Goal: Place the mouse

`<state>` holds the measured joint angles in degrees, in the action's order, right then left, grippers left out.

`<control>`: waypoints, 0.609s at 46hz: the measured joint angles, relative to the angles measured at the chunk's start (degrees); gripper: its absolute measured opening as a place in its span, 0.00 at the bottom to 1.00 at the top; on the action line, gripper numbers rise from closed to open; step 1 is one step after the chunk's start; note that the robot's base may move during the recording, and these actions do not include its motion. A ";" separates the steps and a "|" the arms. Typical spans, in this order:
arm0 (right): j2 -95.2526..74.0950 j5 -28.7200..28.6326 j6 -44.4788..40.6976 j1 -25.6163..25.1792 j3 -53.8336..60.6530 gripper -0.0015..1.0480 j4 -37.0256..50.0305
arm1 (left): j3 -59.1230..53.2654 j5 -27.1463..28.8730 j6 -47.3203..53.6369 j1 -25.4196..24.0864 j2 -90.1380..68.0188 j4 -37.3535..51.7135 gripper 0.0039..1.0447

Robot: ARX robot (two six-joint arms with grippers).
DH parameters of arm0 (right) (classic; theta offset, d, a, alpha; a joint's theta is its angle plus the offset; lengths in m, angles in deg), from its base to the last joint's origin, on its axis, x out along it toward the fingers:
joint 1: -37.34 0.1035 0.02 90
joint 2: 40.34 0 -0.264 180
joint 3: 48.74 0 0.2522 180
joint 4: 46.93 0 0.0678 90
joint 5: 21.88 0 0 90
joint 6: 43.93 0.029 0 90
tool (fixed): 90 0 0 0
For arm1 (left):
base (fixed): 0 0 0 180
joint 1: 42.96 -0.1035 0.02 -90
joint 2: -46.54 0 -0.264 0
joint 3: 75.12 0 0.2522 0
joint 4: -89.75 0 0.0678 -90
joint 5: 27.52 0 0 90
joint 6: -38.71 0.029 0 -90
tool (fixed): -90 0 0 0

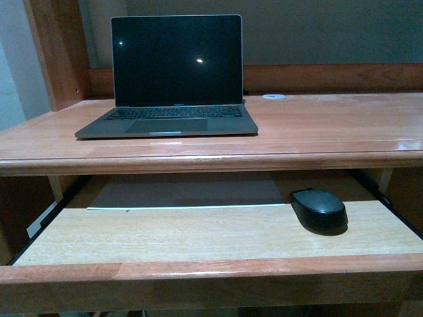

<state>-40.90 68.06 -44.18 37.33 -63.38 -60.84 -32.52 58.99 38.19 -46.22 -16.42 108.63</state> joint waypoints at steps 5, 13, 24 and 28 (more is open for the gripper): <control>0.00 0.02 -0.02 0.00 0.00 0.94 0.00 | -7.87 3.06 0.07 3.17 1.88 7.87 0.66; 0.00 0.00 0.00 0.00 0.00 0.94 -0.02 | -14.82 3.63 0.09 3.17 6.19 9.05 0.34; 0.00 0.02 -0.02 0.00 0.00 0.94 0.00 | -20.85 3.56 0.15 3.17 13.75 6.93 0.01; 0.00 0.00 0.00 0.00 0.00 0.94 -0.02 | -21.86 3.56 0.15 3.17 16.26 6.21 0.01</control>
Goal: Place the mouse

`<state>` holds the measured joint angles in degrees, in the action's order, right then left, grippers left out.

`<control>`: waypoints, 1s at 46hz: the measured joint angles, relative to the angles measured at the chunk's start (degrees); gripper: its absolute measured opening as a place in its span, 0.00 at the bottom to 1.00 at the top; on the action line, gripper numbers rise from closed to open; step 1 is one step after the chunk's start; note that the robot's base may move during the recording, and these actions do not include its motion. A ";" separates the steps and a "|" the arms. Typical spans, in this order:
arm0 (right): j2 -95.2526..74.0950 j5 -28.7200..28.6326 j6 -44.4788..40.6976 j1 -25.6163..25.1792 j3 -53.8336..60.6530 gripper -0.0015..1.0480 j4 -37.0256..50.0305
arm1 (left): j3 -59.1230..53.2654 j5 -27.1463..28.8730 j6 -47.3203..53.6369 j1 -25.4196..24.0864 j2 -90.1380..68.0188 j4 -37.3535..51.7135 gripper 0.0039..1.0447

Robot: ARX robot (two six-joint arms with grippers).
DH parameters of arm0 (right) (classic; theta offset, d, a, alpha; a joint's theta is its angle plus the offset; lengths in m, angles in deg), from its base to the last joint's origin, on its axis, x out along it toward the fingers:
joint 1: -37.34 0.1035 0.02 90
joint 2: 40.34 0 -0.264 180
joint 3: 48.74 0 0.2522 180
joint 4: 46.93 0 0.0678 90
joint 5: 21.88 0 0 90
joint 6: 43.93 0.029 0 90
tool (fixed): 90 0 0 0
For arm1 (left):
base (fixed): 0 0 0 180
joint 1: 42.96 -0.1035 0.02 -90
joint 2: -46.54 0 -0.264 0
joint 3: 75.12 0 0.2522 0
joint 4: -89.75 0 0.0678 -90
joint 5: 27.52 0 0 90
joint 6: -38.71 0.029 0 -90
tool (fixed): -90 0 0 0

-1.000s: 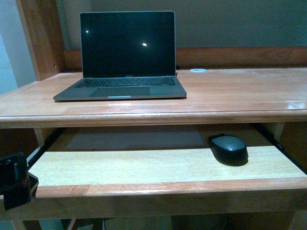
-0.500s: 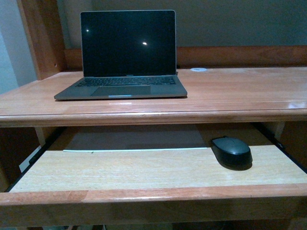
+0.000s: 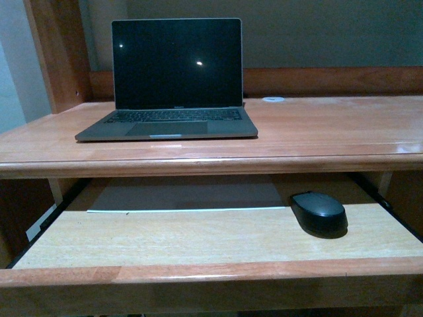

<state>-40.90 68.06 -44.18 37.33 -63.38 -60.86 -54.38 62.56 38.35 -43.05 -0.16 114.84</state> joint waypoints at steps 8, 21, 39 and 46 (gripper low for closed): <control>0.00 0.00 0.00 0.00 0.00 0.94 0.02 | -2.01 0.00 0.00 0.00 5.35 -2.95 0.01; 0.00 0.00 -0.02 0.00 0.00 0.94 0.02 | -5.27 0.00 0.00 0.00 13.25 -5.99 0.01; 0.00 0.02 0.00 0.00 0.00 0.94 0.00 | -6.47 0.02 0.00 0.00 22.99 -15.54 0.01; 0.00 0.02 0.00 0.00 0.00 0.94 0.00 | -6.47 0.00 0.00 0.00 27.17 -18.88 0.01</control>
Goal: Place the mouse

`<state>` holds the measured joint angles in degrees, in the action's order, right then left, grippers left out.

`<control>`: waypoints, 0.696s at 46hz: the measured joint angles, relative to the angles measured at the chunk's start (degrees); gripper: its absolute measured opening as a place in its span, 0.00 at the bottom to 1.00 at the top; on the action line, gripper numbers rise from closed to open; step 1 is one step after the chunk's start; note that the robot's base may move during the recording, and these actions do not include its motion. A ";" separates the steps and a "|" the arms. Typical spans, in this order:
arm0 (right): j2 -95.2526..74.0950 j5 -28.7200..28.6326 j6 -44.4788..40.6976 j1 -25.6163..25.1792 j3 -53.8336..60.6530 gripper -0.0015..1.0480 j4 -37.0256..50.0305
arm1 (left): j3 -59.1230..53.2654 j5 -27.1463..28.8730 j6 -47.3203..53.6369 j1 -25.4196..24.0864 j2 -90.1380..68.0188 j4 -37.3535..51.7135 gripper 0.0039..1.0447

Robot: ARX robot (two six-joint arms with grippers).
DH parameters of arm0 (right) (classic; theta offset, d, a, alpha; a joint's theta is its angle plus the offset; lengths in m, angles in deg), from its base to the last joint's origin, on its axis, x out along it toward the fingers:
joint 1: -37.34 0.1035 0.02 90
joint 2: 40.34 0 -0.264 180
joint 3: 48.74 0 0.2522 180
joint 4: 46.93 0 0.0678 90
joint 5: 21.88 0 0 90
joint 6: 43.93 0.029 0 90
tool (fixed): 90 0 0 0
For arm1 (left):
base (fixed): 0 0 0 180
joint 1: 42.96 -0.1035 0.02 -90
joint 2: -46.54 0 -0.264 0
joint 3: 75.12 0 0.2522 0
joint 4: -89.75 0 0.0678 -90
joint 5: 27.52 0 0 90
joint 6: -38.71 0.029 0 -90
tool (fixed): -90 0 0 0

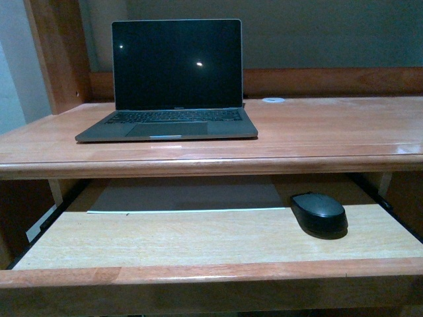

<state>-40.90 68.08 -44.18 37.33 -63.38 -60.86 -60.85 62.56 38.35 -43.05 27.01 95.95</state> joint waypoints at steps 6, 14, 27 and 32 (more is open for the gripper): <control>0.00 0.00 0.00 0.00 0.00 0.94 0.00 | 0.00 0.00 0.00 0.00 2.05 -2.67 0.01; 0.00 -0.02 0.00 0.00 0.00 0.94 0.00 | 0.00 0.02 -0.02 0.00 7.04 -7.50 0.01; 0.00 -0.02 0.00 0.00 0.00 0.94 0.02 | 0.20 0.07 -0.04 0.02 19.39 -19.85 0.01; 0.00 -0.02 0.00 0.00 0.00 0.94 0.00 | 0.04 0.02 -0.07 0.02 19.39 -20.00 0.06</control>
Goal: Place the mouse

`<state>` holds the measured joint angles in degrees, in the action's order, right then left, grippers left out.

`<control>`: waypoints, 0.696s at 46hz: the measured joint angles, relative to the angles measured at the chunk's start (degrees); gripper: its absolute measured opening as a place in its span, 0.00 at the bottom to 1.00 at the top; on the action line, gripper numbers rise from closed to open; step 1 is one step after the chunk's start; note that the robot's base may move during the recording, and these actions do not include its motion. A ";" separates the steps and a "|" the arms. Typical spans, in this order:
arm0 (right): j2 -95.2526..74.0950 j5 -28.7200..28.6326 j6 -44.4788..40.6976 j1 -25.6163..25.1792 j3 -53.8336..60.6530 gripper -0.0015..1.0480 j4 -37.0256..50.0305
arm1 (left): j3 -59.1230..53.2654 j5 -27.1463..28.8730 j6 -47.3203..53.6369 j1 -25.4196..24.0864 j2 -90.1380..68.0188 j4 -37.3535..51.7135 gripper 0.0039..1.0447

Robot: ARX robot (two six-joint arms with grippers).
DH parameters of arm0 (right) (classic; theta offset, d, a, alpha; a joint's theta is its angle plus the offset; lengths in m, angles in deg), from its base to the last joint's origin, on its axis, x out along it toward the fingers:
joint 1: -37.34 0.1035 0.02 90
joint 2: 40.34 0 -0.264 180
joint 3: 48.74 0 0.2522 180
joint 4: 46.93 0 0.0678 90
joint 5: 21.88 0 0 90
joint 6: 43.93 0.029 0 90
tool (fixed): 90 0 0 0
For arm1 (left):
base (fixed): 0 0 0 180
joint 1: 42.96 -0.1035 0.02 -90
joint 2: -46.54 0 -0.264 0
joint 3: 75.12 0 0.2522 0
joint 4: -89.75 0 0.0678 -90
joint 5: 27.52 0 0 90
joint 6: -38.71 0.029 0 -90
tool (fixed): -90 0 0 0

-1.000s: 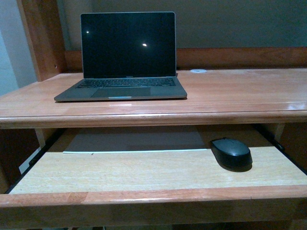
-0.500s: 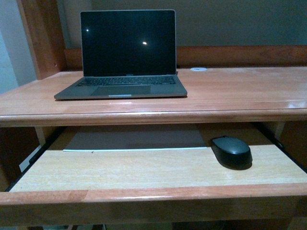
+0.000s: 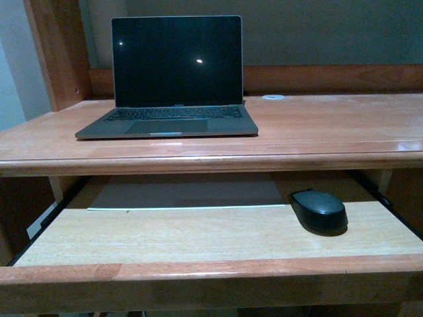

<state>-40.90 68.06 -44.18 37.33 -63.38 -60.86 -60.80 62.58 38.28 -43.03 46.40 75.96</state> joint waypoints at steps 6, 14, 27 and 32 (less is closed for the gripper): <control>-7.87 3.89 -0.24 7.76 -1.29 0.94 6.16 | 0.00 -0.02 0.00 0.00 0.00 -0.17 0.32; -28.92 7.89 0.48 17.00 -7.87 0.94 17.40 | 0.00 0.00 0.00 0.00 0.00 -0.17 0.59; -70.29 12.94 5.03 25.00 -25.88 0.94 28.55 | 0.00 0.00 0.02 0.00 0.00 -0.15 0.93; -71.54 13.57 5.33 24.90 -25.33 0.94 27.54 | 0.00 0.00 0.02 -0.02 0.00 -0.20 0.94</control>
<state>-112.44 81.63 -38.85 62.22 -88.72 -33.32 -60.80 62.58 38.30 -43.05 46.40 75.76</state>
